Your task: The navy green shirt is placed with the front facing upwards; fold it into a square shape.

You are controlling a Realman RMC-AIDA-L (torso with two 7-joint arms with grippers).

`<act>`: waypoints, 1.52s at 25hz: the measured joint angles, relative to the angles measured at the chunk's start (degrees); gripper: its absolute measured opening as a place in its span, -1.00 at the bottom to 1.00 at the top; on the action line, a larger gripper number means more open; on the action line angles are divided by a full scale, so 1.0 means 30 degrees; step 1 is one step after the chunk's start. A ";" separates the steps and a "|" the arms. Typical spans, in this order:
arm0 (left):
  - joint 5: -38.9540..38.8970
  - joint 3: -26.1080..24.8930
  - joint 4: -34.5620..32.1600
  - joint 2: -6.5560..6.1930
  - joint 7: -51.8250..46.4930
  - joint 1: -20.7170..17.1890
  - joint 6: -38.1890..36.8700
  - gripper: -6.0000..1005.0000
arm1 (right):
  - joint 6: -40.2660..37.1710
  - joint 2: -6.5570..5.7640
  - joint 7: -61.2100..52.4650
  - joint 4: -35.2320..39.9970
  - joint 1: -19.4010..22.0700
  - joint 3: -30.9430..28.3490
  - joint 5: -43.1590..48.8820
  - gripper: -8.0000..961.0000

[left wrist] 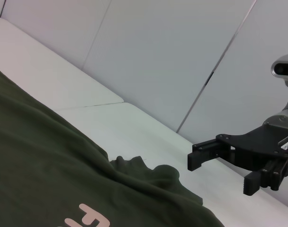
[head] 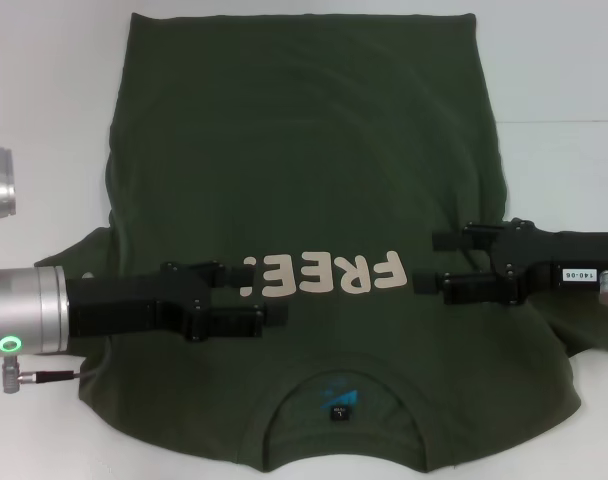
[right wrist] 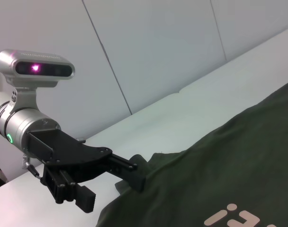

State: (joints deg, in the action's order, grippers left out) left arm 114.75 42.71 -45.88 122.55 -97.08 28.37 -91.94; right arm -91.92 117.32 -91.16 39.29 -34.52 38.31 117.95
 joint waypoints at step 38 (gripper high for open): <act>0.0340 -0.5702 -0.0169 -0.0308 -0.2275 -0.1570 0.2091 0.81 | -0.0076 0.0251 -0.0010 0.0000 -0.0169 -0.0412 -0.1100 0.87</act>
State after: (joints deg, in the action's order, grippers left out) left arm 115.77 25.61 -46.38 121.62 -103.90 23.66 -85.67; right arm -92.15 118.08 -91.19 39.29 -35.02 37.08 114.65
